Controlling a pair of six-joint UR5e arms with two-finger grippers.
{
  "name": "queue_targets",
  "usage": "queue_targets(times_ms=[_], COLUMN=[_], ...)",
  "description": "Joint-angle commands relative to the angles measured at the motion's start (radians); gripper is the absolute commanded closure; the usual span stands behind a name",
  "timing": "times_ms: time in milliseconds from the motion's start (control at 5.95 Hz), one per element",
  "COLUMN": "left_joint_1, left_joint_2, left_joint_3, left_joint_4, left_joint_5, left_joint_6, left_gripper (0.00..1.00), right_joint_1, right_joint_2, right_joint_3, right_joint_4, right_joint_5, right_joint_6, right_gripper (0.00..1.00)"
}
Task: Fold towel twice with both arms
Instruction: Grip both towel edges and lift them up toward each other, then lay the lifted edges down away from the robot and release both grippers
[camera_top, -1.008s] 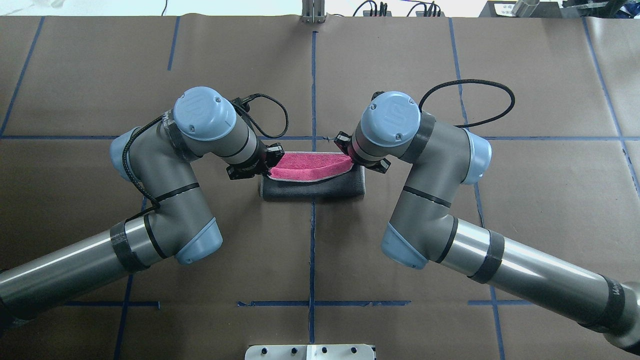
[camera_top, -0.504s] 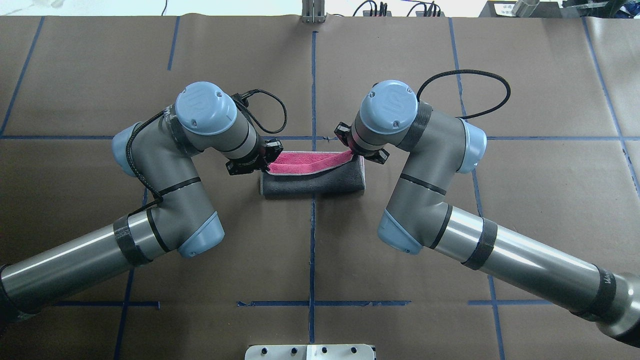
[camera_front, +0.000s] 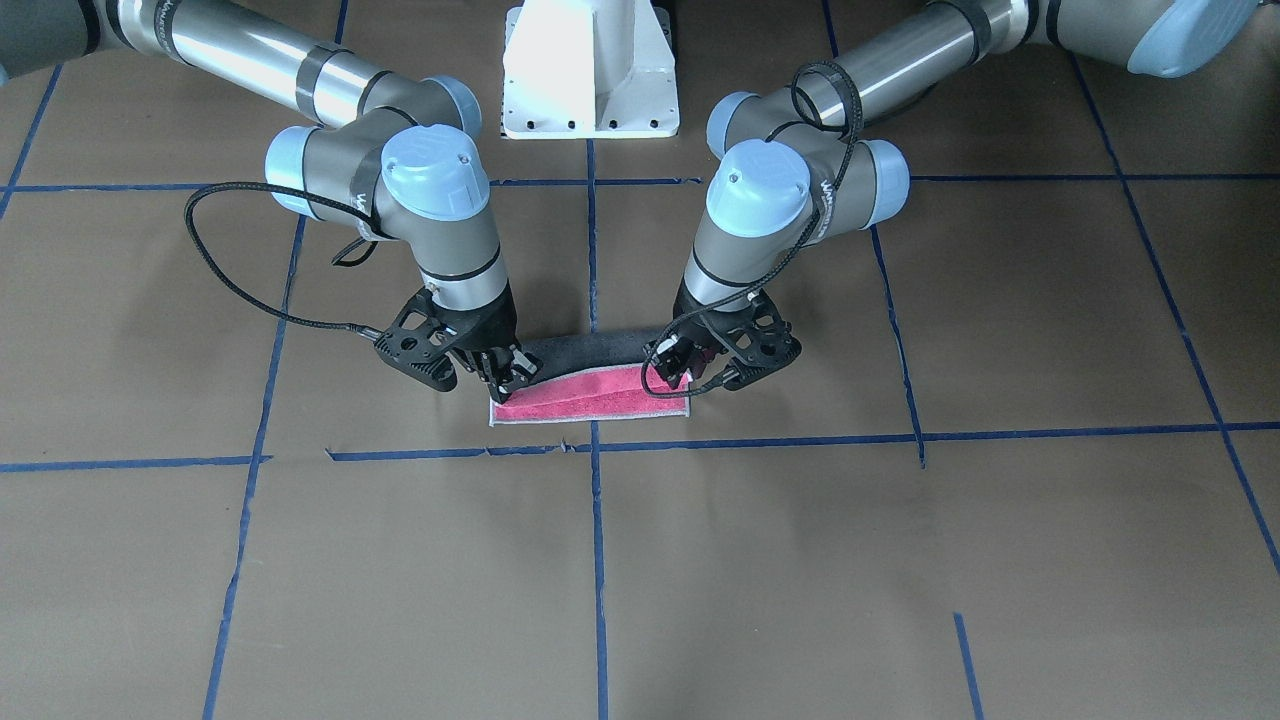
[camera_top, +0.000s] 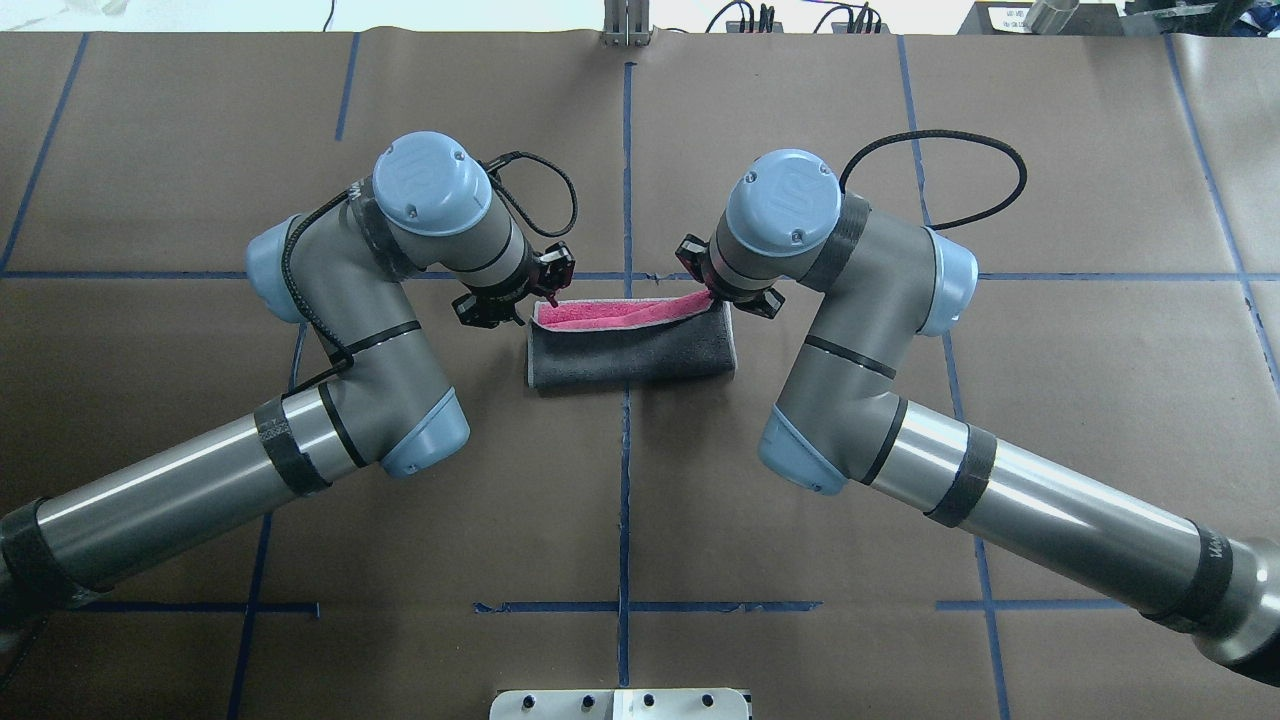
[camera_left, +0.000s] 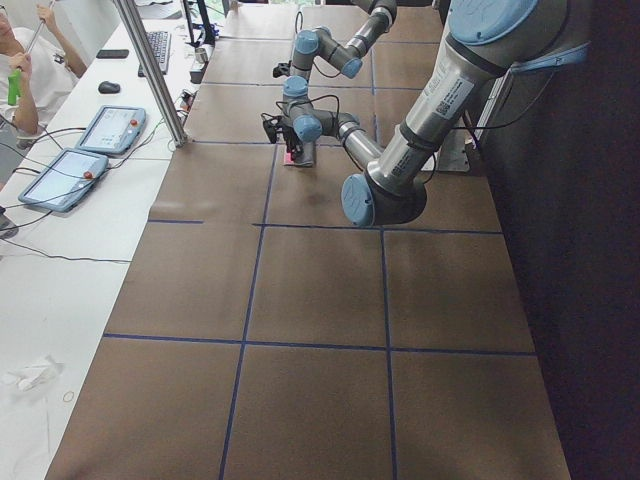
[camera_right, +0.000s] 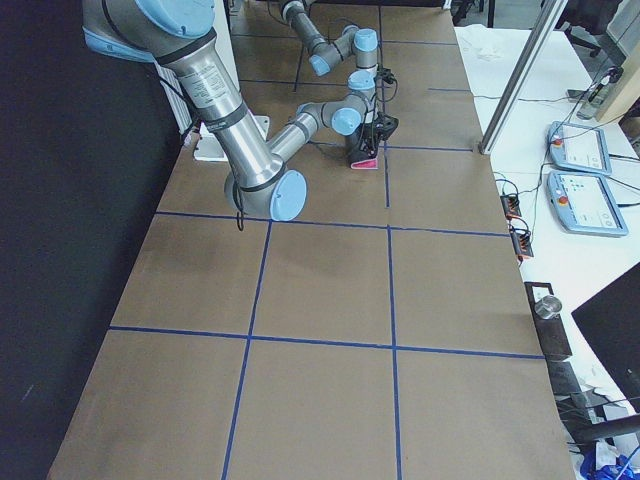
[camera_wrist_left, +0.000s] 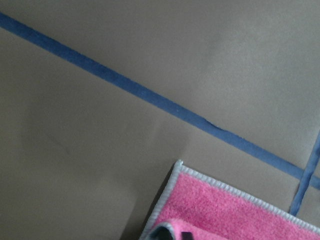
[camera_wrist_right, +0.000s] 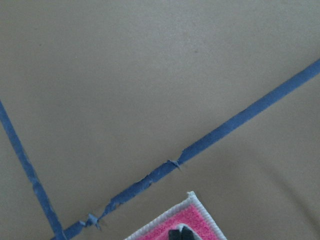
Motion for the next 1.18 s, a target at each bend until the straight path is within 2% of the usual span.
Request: queue_targets(times_ms=[0, 168, 504, 672, 840, 1008], left_joint_1=[-0.052, -0.058, -0.048, -0.013, 0.044, 0.050], left_joint_2=[-0.032, -0.032, -0.022, -0.020, 0.018, 0.035], left_joint_3=[0.067, 0.068, 0.060, 0.016, -0.056, -0.090], left_joint_4=[-0.002, -0.011, -0.070, -0.068, -0.054, -0.040], left_joint_5=[-0.003, -0.005, -0.024, -0.026, -0.043, -0.051], left_joint_6=[0.000, 0.005, 0.004, -0.006, -0.092, -0.166], left_gripper=[0.00, 0.00, 0.00, 0.00, 0.00, 0.06], right_joint_1=[0.060, 0.081, 0.142, 0.169, 0.210, 0.251], right_joint_2=[0.001, 0.016, 0.027, 0.027, 0.023, 0.013], right_joint_3=[-0.064, -0.117, -0.130, -0.129, -0.127, -0.126], right_joint_4=[0.010, 0.024, 0.033, 0.033, 0.028, 0.024], right_joint_5=[0.053, 0.071, 0.160, 0.194, 0.252, 0.312], right_joint_6=[-0.005, -0.008, -0.104, -0.148, -0.202, -0.254], right_gripper=[0.01, 0.00, 0.00, 0.00, 0.00, 0.00])
